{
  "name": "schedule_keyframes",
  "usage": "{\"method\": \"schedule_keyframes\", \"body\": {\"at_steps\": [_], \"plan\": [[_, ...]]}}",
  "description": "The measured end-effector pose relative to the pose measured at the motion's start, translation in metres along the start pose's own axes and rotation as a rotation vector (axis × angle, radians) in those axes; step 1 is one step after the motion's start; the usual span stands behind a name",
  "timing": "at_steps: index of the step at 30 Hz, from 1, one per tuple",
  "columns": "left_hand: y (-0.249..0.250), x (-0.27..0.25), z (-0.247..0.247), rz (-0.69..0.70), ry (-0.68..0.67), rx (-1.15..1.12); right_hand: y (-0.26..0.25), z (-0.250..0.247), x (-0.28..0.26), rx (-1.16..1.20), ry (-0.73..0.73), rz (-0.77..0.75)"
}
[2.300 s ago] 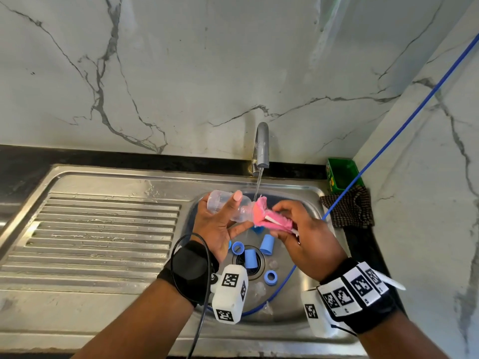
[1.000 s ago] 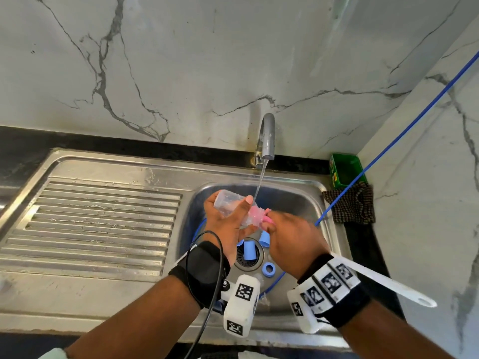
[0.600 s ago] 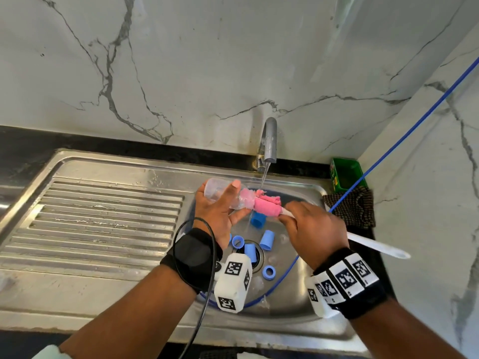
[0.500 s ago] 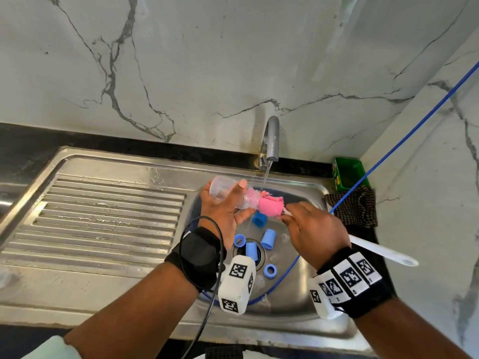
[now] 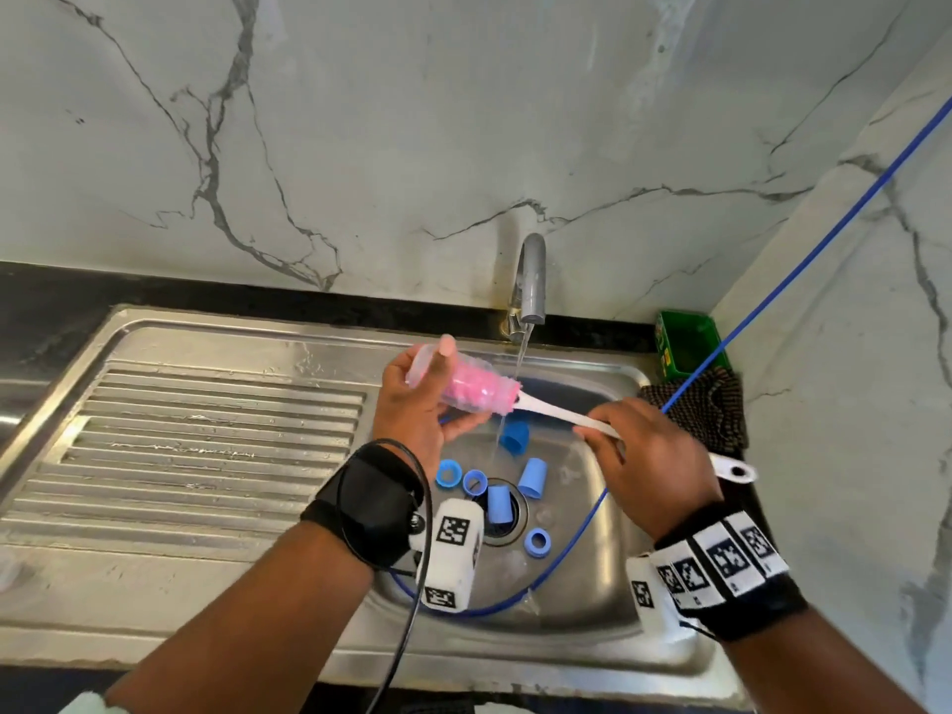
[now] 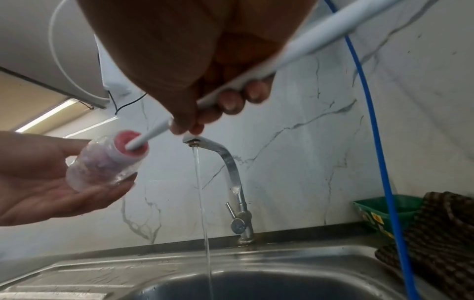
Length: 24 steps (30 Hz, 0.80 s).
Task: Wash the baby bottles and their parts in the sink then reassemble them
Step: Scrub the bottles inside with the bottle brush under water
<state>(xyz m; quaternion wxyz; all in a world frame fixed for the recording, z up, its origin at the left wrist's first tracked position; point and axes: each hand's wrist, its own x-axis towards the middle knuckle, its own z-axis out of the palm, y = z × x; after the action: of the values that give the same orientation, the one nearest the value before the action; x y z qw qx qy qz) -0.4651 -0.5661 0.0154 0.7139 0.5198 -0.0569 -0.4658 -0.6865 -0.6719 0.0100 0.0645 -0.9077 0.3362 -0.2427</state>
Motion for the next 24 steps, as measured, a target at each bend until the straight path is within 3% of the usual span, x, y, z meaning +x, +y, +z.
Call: {"method": "schedule_keyframes", "body": {"at_steps": [3, 6, 9, 12, 14, 17, 21, 23, 24], "plan": [[0.005, 0.002, -0.008, -0.140, -0.016, 0.160, 0.011, -0.002, -0.006, -0.118, 0.187, -0.242], [-0.002, -0.008, -0.003, -0.167, -0.048, 0.327, 0.004, -0.004, -0.006, -0.203, 0.180, -0.225], [-0.013, -0.012, -0.004, 0.088, -0.165, 0.394, -0.009, -0.002, -0.004, -0.175, 0.051, -0.011], [-0.007, -0.010, -0.008, 0.310, -0.252, 0.461, -0.015, 0.003, -0.003, -0.048, -0.195, 0.228], [-0.003, -0.005, -0.013, 0.344, -0.273, 0.509, -0.011, 0.003, -0.004, -0.055, -0.206, 0.179], [0.009, -0.004, -0.017, 0.154, -0.251, 0.417, -0.002, 0.001, -0.003, -0.151, -0.026, -0.023], [0.014, -0.008, -0.013, -0.184, -0.263, 0.475, 0.009, -0.004, 0.000, -0.198, 0.161, -0.282], [0.007, -0.011, -0.010, -0.250, -0.250, 0.454, 0.008, -0.006, -0.001, -0.238, 0.150, -0.275], [0.002, -0.010, -0.012, -0.206, -0.244, 0.454, 0.007, -0.005, -0.002, -0.236, 0.120, -0.219]]}}
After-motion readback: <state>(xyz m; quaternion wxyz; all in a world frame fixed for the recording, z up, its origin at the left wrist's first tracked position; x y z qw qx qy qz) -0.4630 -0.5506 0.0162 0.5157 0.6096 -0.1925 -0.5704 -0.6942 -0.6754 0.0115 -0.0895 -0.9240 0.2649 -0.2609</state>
